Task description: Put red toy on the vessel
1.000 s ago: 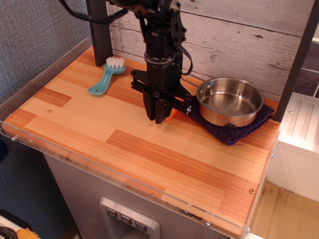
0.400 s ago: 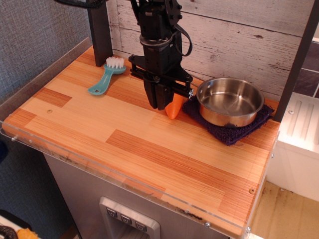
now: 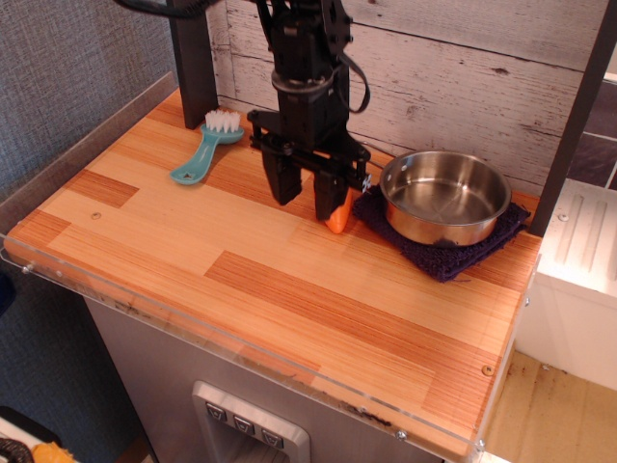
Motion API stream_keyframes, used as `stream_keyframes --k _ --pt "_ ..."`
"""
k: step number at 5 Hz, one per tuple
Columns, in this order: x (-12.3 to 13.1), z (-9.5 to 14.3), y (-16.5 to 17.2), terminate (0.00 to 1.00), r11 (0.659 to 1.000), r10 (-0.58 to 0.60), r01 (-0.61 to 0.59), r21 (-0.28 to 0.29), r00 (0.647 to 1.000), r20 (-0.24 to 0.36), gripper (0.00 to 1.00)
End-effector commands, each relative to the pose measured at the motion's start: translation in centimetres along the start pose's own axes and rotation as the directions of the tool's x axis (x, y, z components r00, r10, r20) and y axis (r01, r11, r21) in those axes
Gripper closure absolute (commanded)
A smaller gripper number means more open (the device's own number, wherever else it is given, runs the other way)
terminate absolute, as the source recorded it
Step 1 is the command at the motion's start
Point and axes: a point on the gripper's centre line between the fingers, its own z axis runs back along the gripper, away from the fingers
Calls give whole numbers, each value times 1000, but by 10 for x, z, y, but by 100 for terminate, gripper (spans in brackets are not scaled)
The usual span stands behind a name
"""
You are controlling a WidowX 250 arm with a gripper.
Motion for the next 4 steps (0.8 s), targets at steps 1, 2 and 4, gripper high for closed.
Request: stream_keyframes --k 1,2,4 --pt "22 -14 11 0 998 49 -50 37 999 14 0" --pt "35 -26 14 0 997 67 -67 39 998 -2 0" --pt "41 -38 16 0 997 72 -71 21 997 -28 100"
